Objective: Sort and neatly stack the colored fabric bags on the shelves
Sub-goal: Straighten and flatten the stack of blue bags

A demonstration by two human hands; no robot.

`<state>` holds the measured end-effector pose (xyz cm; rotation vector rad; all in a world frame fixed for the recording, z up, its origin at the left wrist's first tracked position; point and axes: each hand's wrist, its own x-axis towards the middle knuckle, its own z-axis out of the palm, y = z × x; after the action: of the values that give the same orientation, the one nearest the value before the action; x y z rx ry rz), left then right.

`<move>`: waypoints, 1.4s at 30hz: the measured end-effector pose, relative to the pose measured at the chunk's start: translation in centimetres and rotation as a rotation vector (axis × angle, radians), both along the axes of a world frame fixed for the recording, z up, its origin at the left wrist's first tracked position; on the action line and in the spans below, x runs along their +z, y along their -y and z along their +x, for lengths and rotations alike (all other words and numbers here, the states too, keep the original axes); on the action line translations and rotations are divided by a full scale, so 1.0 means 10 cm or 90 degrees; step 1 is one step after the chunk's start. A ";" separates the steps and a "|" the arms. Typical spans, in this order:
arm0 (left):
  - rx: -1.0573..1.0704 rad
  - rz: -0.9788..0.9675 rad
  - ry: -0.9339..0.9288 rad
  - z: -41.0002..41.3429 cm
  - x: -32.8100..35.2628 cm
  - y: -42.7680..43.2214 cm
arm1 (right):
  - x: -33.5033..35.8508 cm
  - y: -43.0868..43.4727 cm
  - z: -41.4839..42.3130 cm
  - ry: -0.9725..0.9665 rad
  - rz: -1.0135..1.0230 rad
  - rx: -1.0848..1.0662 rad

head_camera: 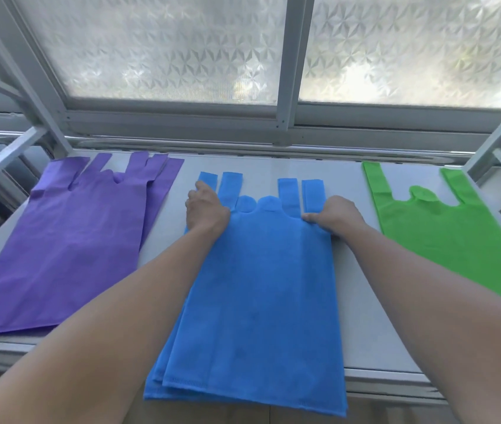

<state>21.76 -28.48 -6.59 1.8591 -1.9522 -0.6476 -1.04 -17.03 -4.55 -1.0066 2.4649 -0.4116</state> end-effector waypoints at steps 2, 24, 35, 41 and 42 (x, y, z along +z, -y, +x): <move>0.026 0.041 0.003 -0.04 0.07 0.06 | -0.02 0.01 -0.03 0.019 0.005 -0.012; -0.226 0.082 -0.273 0.20 0.03 0.10 | -0.04 0.05 0.08 0.241 -0.181 -0.077; -0.312 0.317 -0.595 0.56 0.46 0.11 | 0.01 -0.18 0.13 0.435 -0.404 -0.002; -0.145 0.313 -0.548 0.57 0.30 0.44 | -0.02 0.15 0.28 0.454 -0.410 -0.018; -0.124 0.285 -0.446 0.54 0.21 0.46 | -0.08 0.19 0.29 0.427 -0.378 -0.029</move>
<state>27.13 -33.12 -4.46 1.3610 -1.5884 -1.6468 1.90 -18.92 -5.39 -0.8268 1.7786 -1.3100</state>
